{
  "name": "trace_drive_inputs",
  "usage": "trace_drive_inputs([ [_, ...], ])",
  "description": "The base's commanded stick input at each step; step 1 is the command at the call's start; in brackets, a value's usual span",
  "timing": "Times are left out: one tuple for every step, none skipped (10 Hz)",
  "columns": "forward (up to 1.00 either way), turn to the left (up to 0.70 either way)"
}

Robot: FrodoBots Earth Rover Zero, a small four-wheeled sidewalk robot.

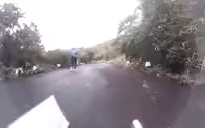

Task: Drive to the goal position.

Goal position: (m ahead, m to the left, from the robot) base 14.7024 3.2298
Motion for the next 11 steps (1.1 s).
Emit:
trace_drive_inputs([
  [1.0,-0.15],
  [1.0,0.0],
  [1.0,0.0],
  [1.0,0.0],
  [1.0,0.0],
  [1.0,0.0],
  [1.0,0.0],
  [1.0,0.0],
  [1.0,0.0],
  [1.0,0.0],
  [1.0,0.0],
])
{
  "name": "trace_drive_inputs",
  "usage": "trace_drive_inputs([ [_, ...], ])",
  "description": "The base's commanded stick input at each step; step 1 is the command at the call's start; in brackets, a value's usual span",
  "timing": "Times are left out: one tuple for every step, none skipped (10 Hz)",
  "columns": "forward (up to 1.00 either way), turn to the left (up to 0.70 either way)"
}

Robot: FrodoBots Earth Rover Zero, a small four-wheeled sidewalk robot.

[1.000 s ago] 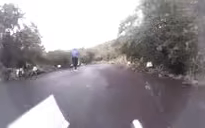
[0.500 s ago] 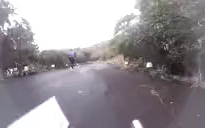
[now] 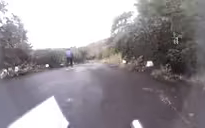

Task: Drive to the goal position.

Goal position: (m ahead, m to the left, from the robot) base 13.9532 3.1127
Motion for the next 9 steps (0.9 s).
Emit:
trace_drive_inputs([
  [1.0,0.0],
  [1.0,0.0],
  [1.0,0.0],
  [1.0,0.0],
  [1.0,0.0],
  [1.0,0.0],
  [1.0,0.0],
  [1.0,0.0],
  [1.0,0.0],
])
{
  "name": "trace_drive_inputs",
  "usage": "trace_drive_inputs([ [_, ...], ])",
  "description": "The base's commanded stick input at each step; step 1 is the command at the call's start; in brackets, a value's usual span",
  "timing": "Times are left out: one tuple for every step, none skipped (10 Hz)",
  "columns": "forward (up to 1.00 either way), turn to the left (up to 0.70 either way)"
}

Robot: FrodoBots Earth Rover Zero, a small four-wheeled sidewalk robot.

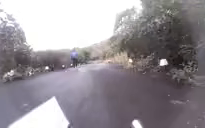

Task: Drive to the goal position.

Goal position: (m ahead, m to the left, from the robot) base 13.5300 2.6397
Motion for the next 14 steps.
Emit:
trace_drive_inputs([
  [1.0,0.0],
  [1.0,0.0],
  [1.0,0.0],
  [1.0,0.0],
  [1.0,0.0],
  [1.0,-0.4],
  [1.0,-0.4],
  [1.0,-0.09],
  [1.0,0.0],
  [1.0,0.0],
  [1.0,0.0],
  [1.0,0.0],
  [1.0,0.0],
  [1.0,0.0],
])
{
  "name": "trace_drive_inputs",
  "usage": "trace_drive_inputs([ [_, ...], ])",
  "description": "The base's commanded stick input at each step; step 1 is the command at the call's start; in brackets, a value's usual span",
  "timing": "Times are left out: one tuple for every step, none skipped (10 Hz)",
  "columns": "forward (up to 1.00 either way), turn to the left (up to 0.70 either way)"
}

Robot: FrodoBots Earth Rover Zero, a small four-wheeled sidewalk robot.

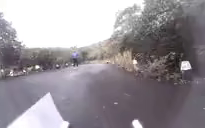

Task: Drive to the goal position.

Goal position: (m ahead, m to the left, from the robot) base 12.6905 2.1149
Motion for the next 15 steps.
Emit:
trace_drive_inputs([
  [1.0,0.0],
  [1.0,0.0],
  [1.0,0.0],
  [1.0,0.0],
  [1.0,0.0],
  [1.0,0.0],
  [1.0,0.0],
  [1.0,0.0],
  [1.0,0.0],
  [1.0,0.0],
  [1.0,0.0],
  [1.0,0.0],
  [1.0,0.0],
  [1.0,0.0],
  [1.0,0.0],
])
